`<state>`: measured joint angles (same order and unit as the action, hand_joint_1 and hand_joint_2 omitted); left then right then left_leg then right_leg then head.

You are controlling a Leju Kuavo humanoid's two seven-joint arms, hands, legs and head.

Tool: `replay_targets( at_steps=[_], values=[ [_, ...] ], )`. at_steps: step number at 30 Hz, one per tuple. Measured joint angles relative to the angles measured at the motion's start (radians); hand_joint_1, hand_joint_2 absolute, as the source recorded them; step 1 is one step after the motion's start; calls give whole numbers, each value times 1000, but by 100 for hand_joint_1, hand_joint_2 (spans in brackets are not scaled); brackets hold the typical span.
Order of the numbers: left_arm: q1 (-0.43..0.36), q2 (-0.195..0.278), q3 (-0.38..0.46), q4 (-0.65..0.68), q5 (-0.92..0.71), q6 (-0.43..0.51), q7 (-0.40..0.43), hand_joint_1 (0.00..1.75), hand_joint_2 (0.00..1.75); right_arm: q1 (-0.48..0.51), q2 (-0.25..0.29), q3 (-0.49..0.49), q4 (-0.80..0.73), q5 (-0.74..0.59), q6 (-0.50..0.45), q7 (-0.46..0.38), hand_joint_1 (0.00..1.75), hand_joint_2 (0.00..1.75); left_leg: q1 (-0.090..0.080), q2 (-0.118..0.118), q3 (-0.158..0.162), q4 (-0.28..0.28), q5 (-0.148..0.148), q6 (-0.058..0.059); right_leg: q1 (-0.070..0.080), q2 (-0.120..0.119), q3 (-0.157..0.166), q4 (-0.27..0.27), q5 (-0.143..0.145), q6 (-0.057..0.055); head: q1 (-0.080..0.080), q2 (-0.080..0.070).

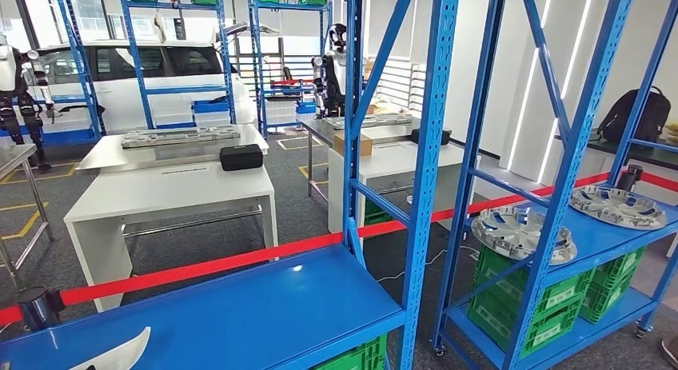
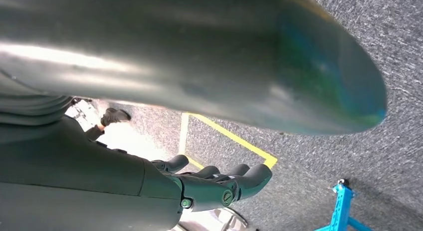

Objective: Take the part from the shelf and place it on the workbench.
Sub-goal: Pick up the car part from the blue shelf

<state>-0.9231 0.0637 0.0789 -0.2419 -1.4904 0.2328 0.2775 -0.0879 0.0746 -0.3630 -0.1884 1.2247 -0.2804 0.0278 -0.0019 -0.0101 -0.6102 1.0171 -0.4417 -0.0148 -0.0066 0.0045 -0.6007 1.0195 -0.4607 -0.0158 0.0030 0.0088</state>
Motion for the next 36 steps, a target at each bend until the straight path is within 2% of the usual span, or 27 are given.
replay_targets(
  at_steps=[4, 6, 8, 9, 10, 11, 13, 14, 15, 16, 18, 19, 20, 21, 23, 25, 26, 28, 29, 30, 31, 32, 34, 36],
  values=[
    [0, 0, 7, 0, 0, 2, 3, 0, 0, 0, 0, -1, 0, 0, 0, 0, 0, 0, -2, 0, -1, 1, -1, 3, -2, 0, 1, -2, 2, 9, 0, 0],
    [0, 1, 8, -1, 0, 4, 14, 0, 0, 0, 0, -1, 0, 1, 0, -1, 0, 0, -7, 1, -2, -2, -5, 15, -7, 0, 4, -7, 6, 23, -1, 0],
    [-1, 2, 8, -2, -1, 6, 20, 0, 0, 1, 0, -2, 0, 2, -1, -2, 0, 0, -8, 3, 8, -17, -4, 34, -9, -1, 9, -7, 20, 37, -2, 0],
    [-1, 2, 8, -2, -1, 7, 21, 0, 0, 1, 0, -2, 0, 3, -1, -2, 0, 0, -6, 5, 18, -28, 1, 38, -8, 0, 11, -1, 20, 38, -2, 0],
    [-3, 2, 8, -3, -1, 8, 22, 0, 0, 0, -1, -2, 0, 4, -1, -2, 0, 0, -2, 6, 28, -35, 5, 42, -7, 0, 5, 15, 7, 39, -1, 0],
    [-5, 2, 9, -4, -1, 8, 22, 0, 0, -1, -1, -2, 0, 4, -1, -2, 0, 0, 1, 6, 36, -40, 4, 44, -7, 0, -10, 48, -18, 38, 0, 0],
    [-6, 2, 11, -4, -2, 8, 21, 0, 0, -2, -1, -2, 0, 5, -2, -2, 0, 0, 3, 4, 37, -41, -3, 45, -11, 0, -70, 169, -80, 41, 1, 0],
    [-4, 2, 12, -4, -2, 8, 21, 0, 0, -1, -1, -3, 0, 5, -2, -2, 0, 0, 4, 3, 38, -39, -9, 44, -13, 0, -103, 230, -102, 44, 1, 0],
    [-1, 2, 12, -4, -2, 8, 21, 0, 0, 2, -2, -3, 0, 5, -2, -2, 0, 0, 5, 3, 40, -37, -12, 40, -15, 0, -125, 265, -108, 47, 1, 0],
    [1, 1, 12, -4, -2, 8, 20, 0, 0, 3, -2, -3, 0, 5, -2, -2, 0, 0, 9, 2, 43, -33, -17, 35, -18, -1, -128, 260, -96, 50, 1, 0],
    [3, 1, 13, -4, -2, 10, 19, 0, 0, 3, -3, -3, 0, 5, -2, -2, 0, 0, 20, 3, 51, -17, -33, 17, -27, -1, -82, 145, -28, 61, 2, 0],
    [3, 0, 13, -4, -2, 11, 18, 0, 0, 2, -1, -3, 0, 5, -2, -2, 0, 0, 23, 3, 54, -8, -41, 5, -29, 1, -58, 86, -7, 65, 3, 0],
    [2, 0, 13, -4, -1, 13, 18, 0, 0, 2, 0, -3, 1, 5, -1, -2, 0, 0, 24, 3, 53, 3, -48, -6, -30, 1, -40, 48, 1, 61, 3, 0],
    [2, 0, 13, -4, -1, 14, 18, 0, 0, 2, 1, -3, 1, 5, 0, -2, 0, 0, 23, 3, 51, 11, -52, -16, -29, 2, -36, 37, -3, 51, 2, 0],
    [2, -1, 14, -4, -1, 14, 14, 0, 0, 5, 1, -4, 2, 5, 1, -2, 0, 0, 21, 2, 48, 18, -56, -29, -27, 1, -38, 48, -12, 22, 0, 0],
    [2, -2, 15, -4, -1, 13, 8, 0, 0, 5, 1, -4, 2, 5, 1, -2, 0, 0, 22, 4, 35, 44, -55, -38, -27, 3, -32, 46, -13, 8, -3, 0],
    [1, -3, 16, -4, -1, 12, 6, 0, 0, 3, 1, -4, 2, 5, 0, -3, 0, 0, 22, 6, 12, 80, -60, -41, -28, 4, -25, 42, -14, 3, -4, 0],
    [1, -3, 16, -3, -1, 3, 5, 0, 0, 2, 1, -4, 2, 5, 0, -3, 0, 0, 21, 8, -59, 197, -96, -45, -24, 5, -14, 36, -21, -8, -7, 0],
    [3, -3, 17, -2, -1, -2, 6, 0, 0, 2, 1, -4, 2, 5, 0, -3, 0, 0, 21, 8, -98, 254, -118, -45, -22, 5, -9, 35, -26, -13, -7, 0],
    [7, -3, 17, -1, -2, -5, 6, 0, 0, 2, 1, -4, 2, 5, 0, -3, 0, 0, 20, 8, -127, 288, -128, -43, -18, 6, -3, 34, -32, -17, -8, 0],
    [11, -3, 17, 0, -2, -7, 7, 0, 0, 2, 1, -4, 2, 5, 0, -3, 0, 0, 19, 8, -140, 289, -117, -39, -15, 7, 4, 34, -37, -19, -8, 0],
    [15, -3, 17, 0, -2, -8, 7, 0, 0, 2, 1, -4, 2, 5, -1, -3, 0, 0, 17, 8, -134, 254, -84, -32, -11, 8, 13, 34, -44, -21, -8, 0],
    [18, -3, 17, 0, -2, -7, 7, 0, 0, 1, 2, -4, 2, 5, -2, -3, 0, 0, 9, 8, -89, 127, 0, -12, -5, 10, 33, 33, -56, -22, -8, 0],
    [20, -4, 17, 1, -3, -6, 7, 0, 0, 0, 4, -5, 2, 5, -2, -3, 0, 0, -2, 8, -54, 36, 27, 5, -5, 10, 41, 30, -64, -16, -8, 0]
  ],
)
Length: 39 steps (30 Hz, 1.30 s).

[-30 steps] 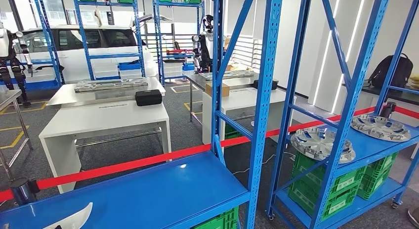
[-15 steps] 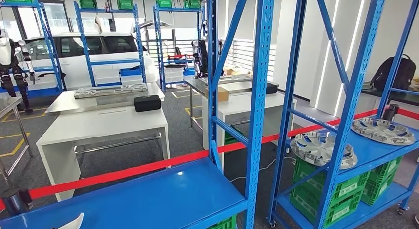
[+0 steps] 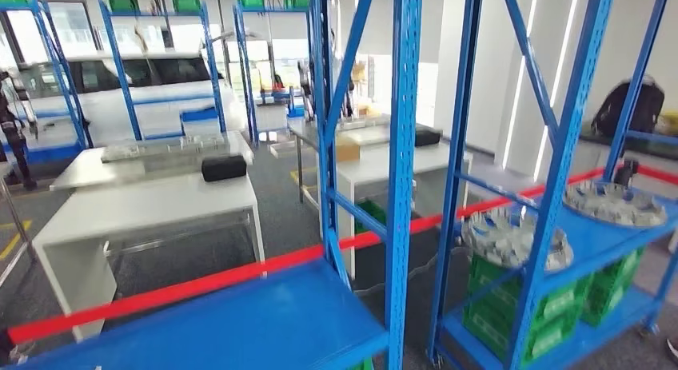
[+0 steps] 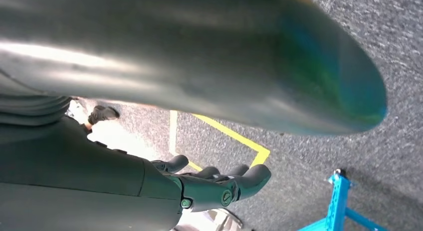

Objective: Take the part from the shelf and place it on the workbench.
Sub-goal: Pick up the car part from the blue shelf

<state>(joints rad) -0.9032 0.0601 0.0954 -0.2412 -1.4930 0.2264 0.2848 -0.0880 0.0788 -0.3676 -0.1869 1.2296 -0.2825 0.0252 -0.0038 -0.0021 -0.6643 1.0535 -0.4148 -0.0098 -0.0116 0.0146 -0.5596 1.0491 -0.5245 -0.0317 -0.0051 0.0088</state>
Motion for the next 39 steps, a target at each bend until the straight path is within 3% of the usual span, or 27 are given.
replay_targets(
  at_steps=[2, 5, 6, 11, 19, 29, 39],
  values=[
    [3, -1, 0, 0, 0, 1, 0, 0, 0, 0, 1, 0, 0, 0, 0, 0, 0, 0, -5, -2, 12, -24, -4, 2, -1, 0, 1, -3, -4, 9, 0, 0],
    [8, -2, 0, 0, 0, 2, 0, 0, 0, 0, 1, 0, 0, 0, 0, 0, 0, 0, -2, -5, 21, -35, 7, -18, 1, -3, 9, -11, -6, 5, 3, 0],
    [9, -2, 0, 0, 0, 2, 0, 0, 0, -1, 1, -1, 0, 0, 0, 0, 0, 0, -2, -6, 22, -36, 5, -19, 0, -4, 12, -17, -5, 3, 4, 0],
    [15, -5, 0, 1, 0, 2, 0, 0, 0, -2, -1, -3, 0, 0, 0, 0, 0, 0, -3, -6, 23, -36, -1, -8, 0, -6, 22, -32, -4, 11, 8, 0],
    [17, -5, 0, 1, 0, 2, 0, 0, 0, -2, -1, -7, 0, 0, 0, 0, 0, 0, -3, -6, 24, -35, 0, -2, 0, -6, 25, -37, -1, 23, 8, 0],
    [33, -9, 0, 1, -1, 10, 5, 0, 0, -1, -1, -16, 0, 0, -2, 0, 0, 0, -3, -6, 27, -36, 1, 0, 1, -6, 27, -37, 0, 25, 7, 0],
    [65, -12, 14, 1, 3, 85, -30, 0, 0, -1, -1, -23, 0, 0, -5, -9, 0, 0, -3, -6, 27, -36, 1, 0, 1, -6, 27, -37, 0, 25, 7, 0]
  ],
)
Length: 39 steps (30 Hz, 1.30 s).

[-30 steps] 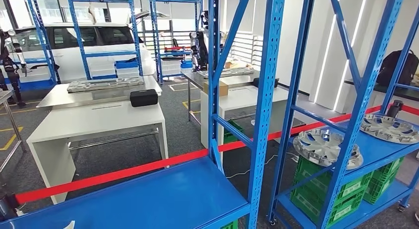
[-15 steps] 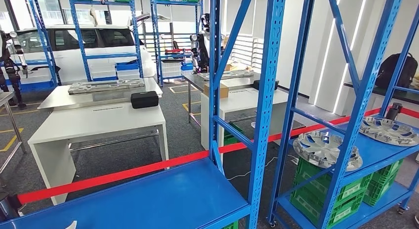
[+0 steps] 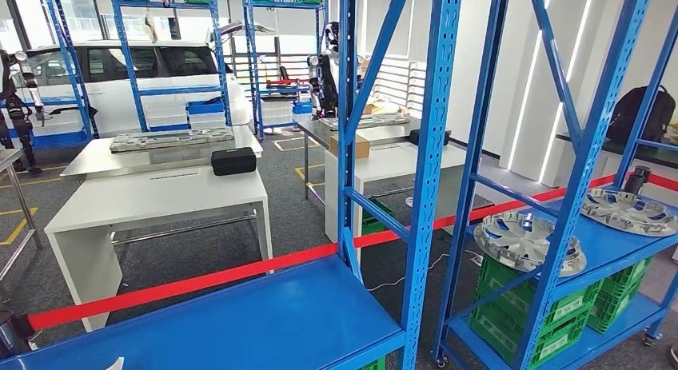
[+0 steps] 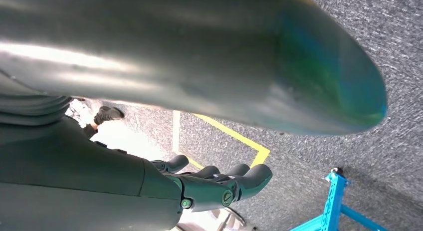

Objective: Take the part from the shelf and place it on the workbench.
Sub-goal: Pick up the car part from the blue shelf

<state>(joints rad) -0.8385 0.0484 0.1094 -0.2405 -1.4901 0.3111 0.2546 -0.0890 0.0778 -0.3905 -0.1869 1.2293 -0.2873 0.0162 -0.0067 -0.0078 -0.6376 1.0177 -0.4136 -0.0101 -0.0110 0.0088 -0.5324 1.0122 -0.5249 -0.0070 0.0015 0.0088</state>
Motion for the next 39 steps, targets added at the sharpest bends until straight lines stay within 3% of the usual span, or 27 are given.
replay_targets(
  at_steps=[12, 32, 36, 39],
  values=[
    [80, -13, 43, -2, 20, 117, -101, 0, 0, 0, 0, -6, 0, 0, -6, -4, 0, 0, 0, 0, 0, 0, 0, 0, 0, 0, 0, 0, 0, 0, 0, 0],
    [129, -31, 101, -5, 65, 190, -159, 0, 0, 3, 0, -26, 0, 0, -10, -2, 0, 0, 0, 0, 0, 0, 0, 0, 0, 0, 0, 0, 0, 0, 0, 0],
    [140, -31, 106, -6, 69, 191, -161, 0, 175, 3, 0, -27, 0, 1, -10, -3, 0, 0, 0, 0, 0, 0, 0, 0, 0, 0, 0, 0, 0, 0, 0, 0],
    [147, -31, 108, -6, 71, 190, -160, 0, 175, 3, 0, -28, 0, -2, -12, -3, 0, 0, 0, 0, 0, 0, 0, 0, 0, 0, 0, 0, 0, 0, 0, 0]
  ],
)
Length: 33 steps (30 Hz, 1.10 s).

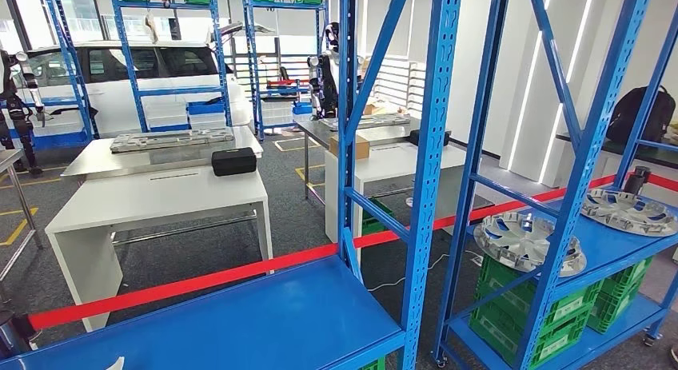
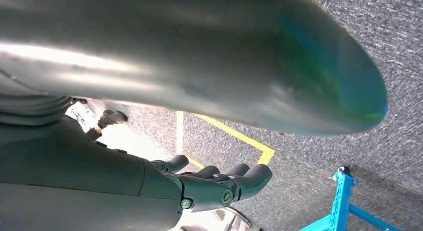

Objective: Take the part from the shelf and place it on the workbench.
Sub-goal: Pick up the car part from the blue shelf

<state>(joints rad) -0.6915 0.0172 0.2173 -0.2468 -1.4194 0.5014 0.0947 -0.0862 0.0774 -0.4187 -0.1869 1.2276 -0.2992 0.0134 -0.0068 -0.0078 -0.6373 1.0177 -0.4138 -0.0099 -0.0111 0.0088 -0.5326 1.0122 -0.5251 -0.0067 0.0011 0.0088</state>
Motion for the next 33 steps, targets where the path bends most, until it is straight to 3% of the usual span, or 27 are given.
replay_targets(
  at_steps=[33],
  values=[
    [4, -12, 1, -19, 4, -2, 9, 0, 175, 13, -5, -26, 0, -14, -16, -2, 0, 0, 0, 0, 6, -1, -1, 1, 0, 0, 5, 0, -1, 1, 0, 0]
  ],
)
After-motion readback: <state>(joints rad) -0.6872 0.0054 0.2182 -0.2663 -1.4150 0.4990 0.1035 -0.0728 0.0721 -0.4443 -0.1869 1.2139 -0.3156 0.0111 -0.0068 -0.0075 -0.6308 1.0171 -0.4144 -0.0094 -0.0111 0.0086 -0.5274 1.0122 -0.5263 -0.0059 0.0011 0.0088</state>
